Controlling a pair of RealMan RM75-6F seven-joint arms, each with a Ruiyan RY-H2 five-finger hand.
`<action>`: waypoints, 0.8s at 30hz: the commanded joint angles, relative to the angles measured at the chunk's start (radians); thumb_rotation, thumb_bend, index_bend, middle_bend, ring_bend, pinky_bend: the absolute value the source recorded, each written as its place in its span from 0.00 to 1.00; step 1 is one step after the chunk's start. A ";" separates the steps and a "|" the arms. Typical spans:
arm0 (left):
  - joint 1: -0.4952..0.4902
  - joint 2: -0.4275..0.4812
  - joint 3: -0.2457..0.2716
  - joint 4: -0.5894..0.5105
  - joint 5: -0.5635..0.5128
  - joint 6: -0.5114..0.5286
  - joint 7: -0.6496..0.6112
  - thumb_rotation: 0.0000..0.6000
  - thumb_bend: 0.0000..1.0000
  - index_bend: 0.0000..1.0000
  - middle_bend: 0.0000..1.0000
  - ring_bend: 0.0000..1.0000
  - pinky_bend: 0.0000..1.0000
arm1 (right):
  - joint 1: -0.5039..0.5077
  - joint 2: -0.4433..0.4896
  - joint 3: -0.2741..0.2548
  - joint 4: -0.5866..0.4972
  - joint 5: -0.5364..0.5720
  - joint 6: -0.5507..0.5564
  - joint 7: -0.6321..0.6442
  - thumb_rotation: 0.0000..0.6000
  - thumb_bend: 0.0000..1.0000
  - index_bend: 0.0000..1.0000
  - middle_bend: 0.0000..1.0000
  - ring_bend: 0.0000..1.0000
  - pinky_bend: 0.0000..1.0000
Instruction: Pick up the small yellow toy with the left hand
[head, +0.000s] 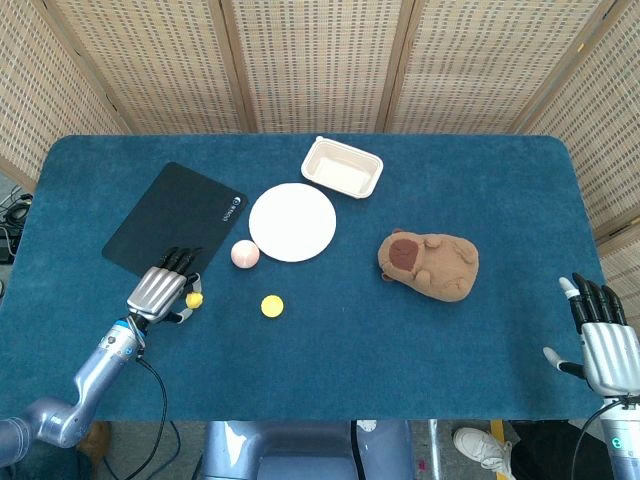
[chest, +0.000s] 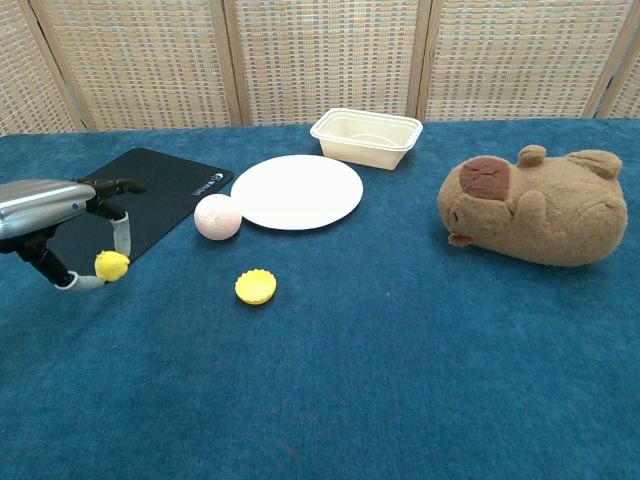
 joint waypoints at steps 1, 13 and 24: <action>-0.039 0.030 -0.033 -0.072 0.016 0.003 0.018 1.00 0.30 0.52 0.00 0.00 0.00 | 0.001 0.000 0.000 0.000 -0.001 0.000 0.001 1.00 0.00 0.00 0.00 0.00 0.00; -0.198 -0.075 -0.081 -0.151 -0.085 -0.125 0.267 1.00 0.29 0.53 0.00 0.00 0.00 | 0.006 0.000 0.011 0.017 0.029 -0.019 0.015 1.00 0.00 0.00 0.00 0.00 0.00; -0.262 -0.179 -0.056 -0.097 -0.255 -0.163 0.444 1.00 0.29 0.54 0.00 0.00 0.00 | 0.006 0.006 0.009 0.022 0.030 -0.025 0.030 1.00 0.00 0.00 0.00 0.00 0.00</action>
